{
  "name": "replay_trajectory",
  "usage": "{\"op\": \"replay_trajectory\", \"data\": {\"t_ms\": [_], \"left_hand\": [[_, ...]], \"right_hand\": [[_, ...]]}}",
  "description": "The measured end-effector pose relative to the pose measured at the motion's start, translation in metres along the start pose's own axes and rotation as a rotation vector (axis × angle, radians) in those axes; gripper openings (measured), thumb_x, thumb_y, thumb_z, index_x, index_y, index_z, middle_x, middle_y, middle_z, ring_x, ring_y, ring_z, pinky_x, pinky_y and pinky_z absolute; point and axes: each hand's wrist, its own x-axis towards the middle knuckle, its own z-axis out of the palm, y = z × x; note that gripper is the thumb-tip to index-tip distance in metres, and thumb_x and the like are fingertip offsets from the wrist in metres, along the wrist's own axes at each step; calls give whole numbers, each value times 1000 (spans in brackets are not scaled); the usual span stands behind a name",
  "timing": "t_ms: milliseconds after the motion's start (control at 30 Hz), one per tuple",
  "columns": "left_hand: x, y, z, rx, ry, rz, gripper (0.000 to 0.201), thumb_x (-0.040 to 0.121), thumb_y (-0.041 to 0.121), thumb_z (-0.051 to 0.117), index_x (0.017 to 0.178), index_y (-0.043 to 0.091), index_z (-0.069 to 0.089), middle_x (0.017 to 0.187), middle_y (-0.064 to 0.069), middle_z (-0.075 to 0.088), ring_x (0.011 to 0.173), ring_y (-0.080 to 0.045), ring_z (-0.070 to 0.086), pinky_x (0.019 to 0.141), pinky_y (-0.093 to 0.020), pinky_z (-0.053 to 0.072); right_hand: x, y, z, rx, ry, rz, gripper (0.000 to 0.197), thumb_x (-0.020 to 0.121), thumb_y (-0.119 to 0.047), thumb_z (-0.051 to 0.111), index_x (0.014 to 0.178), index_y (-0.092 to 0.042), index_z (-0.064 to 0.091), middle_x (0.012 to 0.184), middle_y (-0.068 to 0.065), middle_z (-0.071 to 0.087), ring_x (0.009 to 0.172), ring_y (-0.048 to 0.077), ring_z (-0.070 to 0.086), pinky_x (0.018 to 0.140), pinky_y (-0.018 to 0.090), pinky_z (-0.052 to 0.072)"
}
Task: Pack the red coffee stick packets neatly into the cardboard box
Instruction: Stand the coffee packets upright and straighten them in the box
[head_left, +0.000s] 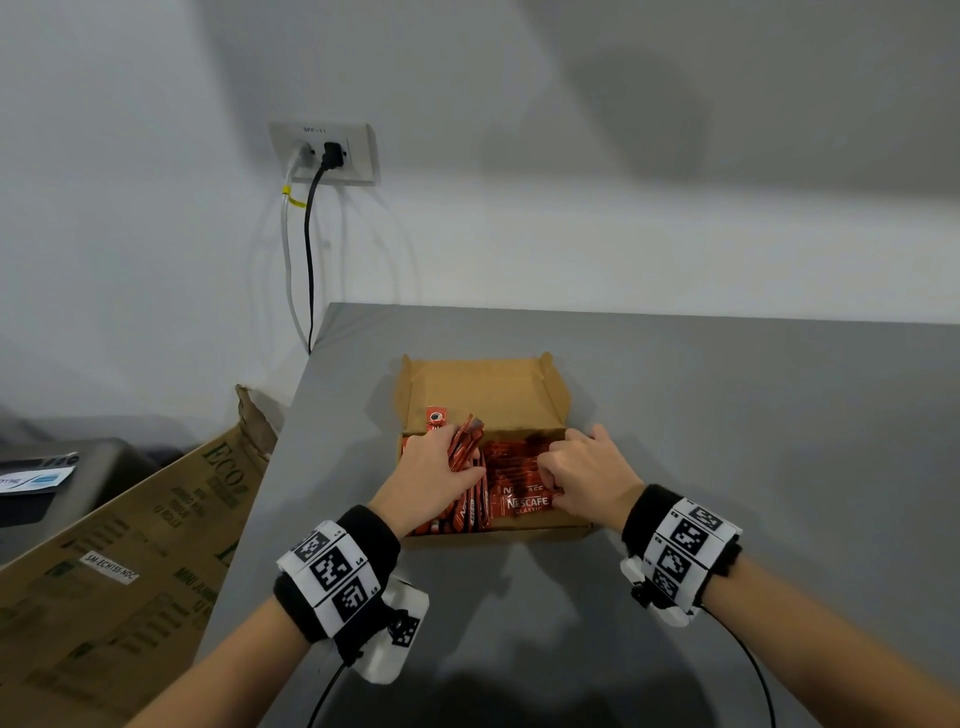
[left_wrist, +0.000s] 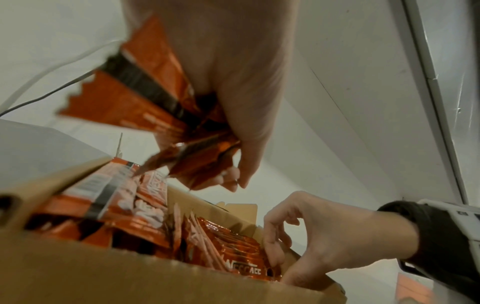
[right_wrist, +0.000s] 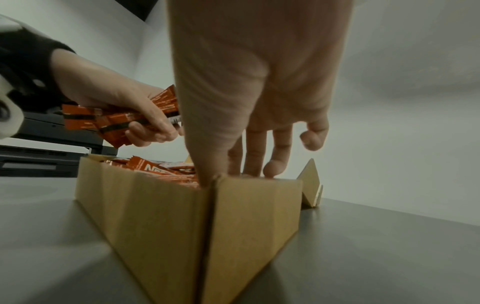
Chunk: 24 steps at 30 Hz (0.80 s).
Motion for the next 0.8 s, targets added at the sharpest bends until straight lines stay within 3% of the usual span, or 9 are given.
{"op": "replay_trajectory", "data": {"t_ms": [100, 200, 300, 367, 433, 467, 567, 667, 800], "left_hand": [[0, 2, -1, -85, 30, -19, 8, 85, 7, 61, 88, 13, 57, 70, 5, 60, 52, 0, 55, 58, -16, 50], [4, 5, 0, -190, 65, -33, 7, 89, 7, 52, 91, 13, 55, 66, 1, 60, 53, -2, 56, 58, -12, 46], [10, 10, 7, -274, 126, -39, 9, 96, 12, 48, 98, 12, 56, 74, 2, 62, 65, -1, 59, 66, -6, 43], [13, 12, 10, -421, 207, -70, 12, 97, 11, 47, 93, 12, 58, 75, 3, 63, 66, 2, 61, 70, -10, 46], [15, 15, 12, -569, 234, -92, 15, 96, 10, 48, 90, 14, 61, 85, 1, 67, 77, 0, 65, 77, -17, 51], [15, 15, 13, -609, 231, -96, 15, 96, 11, 49, 92, 16, 62, 92, 0, 69, 86, -5, 67, 82, -22, 52], [14, 14, 14, -714, 207, -97, 16, 95, 15, 51, 93, 21, 66, 103, -5, 69, 100, -18, 65, 90, -32, 50], [10, 12, 13, -878, 112, -129, 15, 94, 15, 51, 102, 10, 64, 99, -7, 70, 93, -20, 67, 82, -29, 54], [11, 7, 8, -872, 102, -118, 22, 93, 4, 51, 114, 3, 59, 105, -11, 69, 91, -18, 69, 79, -28, 57]], "right_hand": [[-3, -2, -5, 134, 100, 34, 15, 85, -34, 60, 94, -23, 59, 91, -11, 58, 97, 15, 51, 77, 30, 29], [-4, -16, -11, 395, 247, -12, 25, 90, -43, 53, 99, -21, 60, 82, -13, 58, 83, 10, 56, 78, 29, 42], [1, -38, -12, 743, 157, -72, 27, 95, -42, 44, 87, -21, 58, 75, -15, 56, 66, -3, 53, 64, 15, 40], [6, -46, -9, 938, 152, 8, 23, 96, -38, 45, 105, -22, 58, 89, -21, 56, 78, -9, 56, 70, 9, 41], [10, -49, -8, 1044, 209, 66, 36, 95, -33, 49, 128, -17, 50, 106, -18, 55, 100, -4, 56, 82, 9, 43], [11, -51, -7, 1064, 242, 78, 37, 95, -30, 50, 130, -16, 49, 108, -15, 57, 101, 0, 57, 84, 12, 45], [16, -52, -8, 1088, 320, 143, 24, 92, -24, 56, 112, -10, 60, 93, -6, 64, 80, -2, 61, 72, 4, 46], [16, -44, -10, 1129, 340, 165, 10, 92, -21, 57, 95, -14, 62, 74, -11, 63, 57, -6, 59, 58, 7, 47], [14, -33, -10, 1126, 375, 232, 15, 92, -23, 56, 101, -14, 64, 76, -7, 65, 55, -3, 61, 54, 11, 49]]}}
